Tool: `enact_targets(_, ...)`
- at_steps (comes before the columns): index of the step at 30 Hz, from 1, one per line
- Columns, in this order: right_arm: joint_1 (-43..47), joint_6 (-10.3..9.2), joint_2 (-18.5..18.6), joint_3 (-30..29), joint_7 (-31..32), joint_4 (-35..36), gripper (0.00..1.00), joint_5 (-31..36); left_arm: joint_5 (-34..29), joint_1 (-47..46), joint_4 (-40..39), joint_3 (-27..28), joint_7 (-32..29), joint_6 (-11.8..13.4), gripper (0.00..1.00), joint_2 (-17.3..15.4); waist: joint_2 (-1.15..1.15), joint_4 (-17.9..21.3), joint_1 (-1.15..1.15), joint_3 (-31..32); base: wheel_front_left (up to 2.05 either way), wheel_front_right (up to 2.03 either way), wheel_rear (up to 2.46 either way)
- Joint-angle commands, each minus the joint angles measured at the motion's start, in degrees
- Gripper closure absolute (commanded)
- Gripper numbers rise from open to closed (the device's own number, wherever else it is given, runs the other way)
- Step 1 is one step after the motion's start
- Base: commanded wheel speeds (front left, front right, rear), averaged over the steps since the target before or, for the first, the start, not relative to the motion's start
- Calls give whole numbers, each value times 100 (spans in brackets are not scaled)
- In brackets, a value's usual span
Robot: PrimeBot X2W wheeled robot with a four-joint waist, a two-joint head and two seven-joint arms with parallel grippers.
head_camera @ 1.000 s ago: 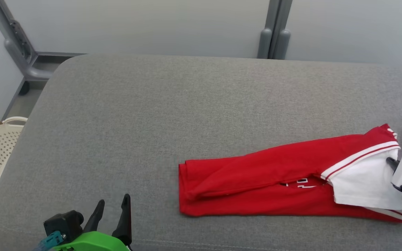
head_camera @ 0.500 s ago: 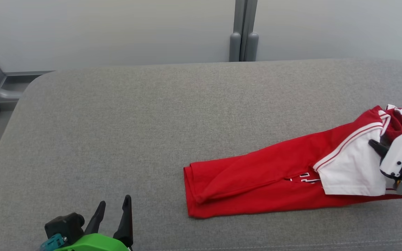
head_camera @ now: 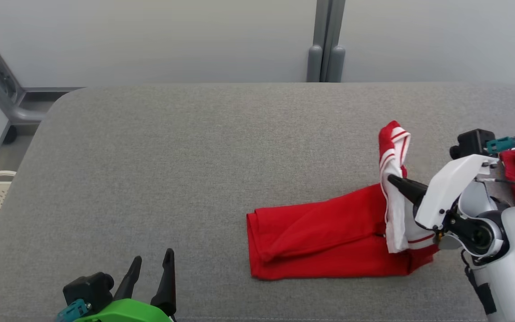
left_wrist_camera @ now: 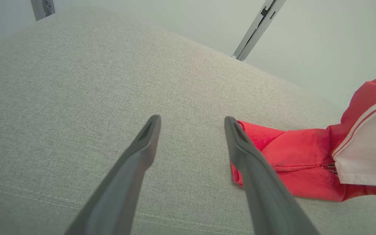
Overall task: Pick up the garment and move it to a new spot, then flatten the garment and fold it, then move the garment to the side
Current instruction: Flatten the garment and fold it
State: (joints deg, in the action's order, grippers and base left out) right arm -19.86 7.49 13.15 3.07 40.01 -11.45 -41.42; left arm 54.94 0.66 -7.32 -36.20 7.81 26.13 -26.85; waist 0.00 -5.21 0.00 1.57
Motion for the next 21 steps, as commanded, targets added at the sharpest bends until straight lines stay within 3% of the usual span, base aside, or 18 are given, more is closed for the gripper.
enact_targets(1, 89, 0, -63, 0, 47, 73, 100, 69, 40, -56, 10, 1, 37, -30, 0, 12, 0, -130, 0, -1, 0, 0, 0)
enact_targets(12, 107, 0, -802, 210, 464, -105, 100, 827, 48, -160, 159, -71, 87, -152, 0, 150, 0, -697, 0, -4, 0, 0, 0)
enact_targets(21, -144, -1, -989, 532, 314, -905, 100, 1399, 42, -262, 290, -160, 88, -240, 0, 256, 0, -1019, 0, -15, 0, 0, 0)
